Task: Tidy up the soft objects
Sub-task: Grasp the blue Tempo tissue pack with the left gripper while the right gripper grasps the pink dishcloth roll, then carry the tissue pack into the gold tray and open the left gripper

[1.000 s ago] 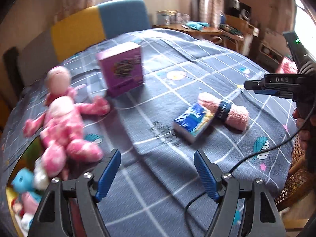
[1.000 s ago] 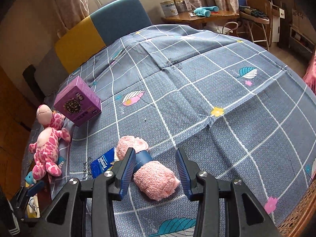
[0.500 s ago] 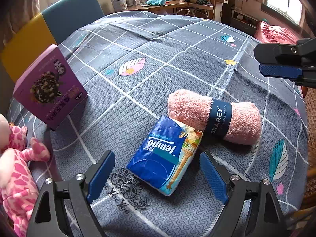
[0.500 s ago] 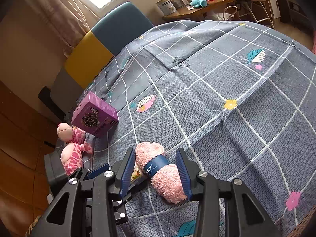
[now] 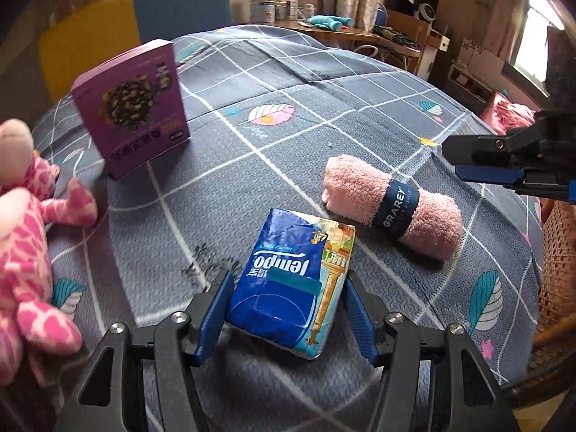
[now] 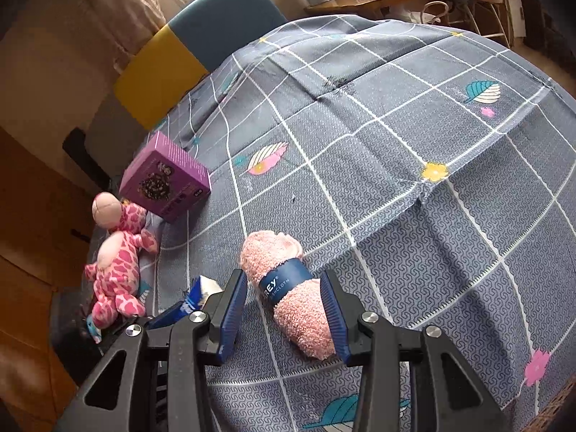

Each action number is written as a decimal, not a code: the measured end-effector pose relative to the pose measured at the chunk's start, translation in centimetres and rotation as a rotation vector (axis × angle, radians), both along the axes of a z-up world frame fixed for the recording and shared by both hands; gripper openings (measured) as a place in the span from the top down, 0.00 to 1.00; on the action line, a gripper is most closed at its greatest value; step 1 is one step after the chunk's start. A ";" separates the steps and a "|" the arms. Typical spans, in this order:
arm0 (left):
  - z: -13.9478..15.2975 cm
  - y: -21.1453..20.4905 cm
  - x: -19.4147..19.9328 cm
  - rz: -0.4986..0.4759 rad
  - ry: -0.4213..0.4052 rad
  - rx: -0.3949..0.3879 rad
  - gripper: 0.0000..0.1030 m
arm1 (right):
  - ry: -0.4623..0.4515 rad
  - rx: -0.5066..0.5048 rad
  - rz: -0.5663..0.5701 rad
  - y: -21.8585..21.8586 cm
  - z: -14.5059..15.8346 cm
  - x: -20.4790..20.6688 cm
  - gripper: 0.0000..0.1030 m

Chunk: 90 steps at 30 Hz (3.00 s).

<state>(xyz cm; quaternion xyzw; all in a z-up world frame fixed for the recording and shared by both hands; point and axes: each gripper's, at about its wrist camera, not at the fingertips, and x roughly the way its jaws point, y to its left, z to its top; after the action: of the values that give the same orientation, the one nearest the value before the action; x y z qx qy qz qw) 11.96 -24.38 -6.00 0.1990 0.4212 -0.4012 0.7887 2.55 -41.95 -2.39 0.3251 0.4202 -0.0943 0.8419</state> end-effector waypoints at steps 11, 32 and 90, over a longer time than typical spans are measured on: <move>3.3 8.5 -2.4 0.240 -0.037 -0.044 0.40 | 0.246 -0.347 0.258 4.0 -2.0 5.4 0.48; 8.3 18.1 -6.2 0.469 -0.138 -0.148 0.40 | 0.327 -0.384 0.324 4.8 -5.0 6.3 0.56; 6.3 47.2 -7.2 1.133 0.049 -0.360 0.40 | 0.312 -0.509 0.353 6.3 -4.6 6.2 0.56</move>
<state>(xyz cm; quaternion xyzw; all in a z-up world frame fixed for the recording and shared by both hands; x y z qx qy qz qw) 4.77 22.82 0.31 -0.2028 0.4053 0.0127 0.8913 8.75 -35.61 -6.96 0.0086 0.5566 -0.0976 0.8250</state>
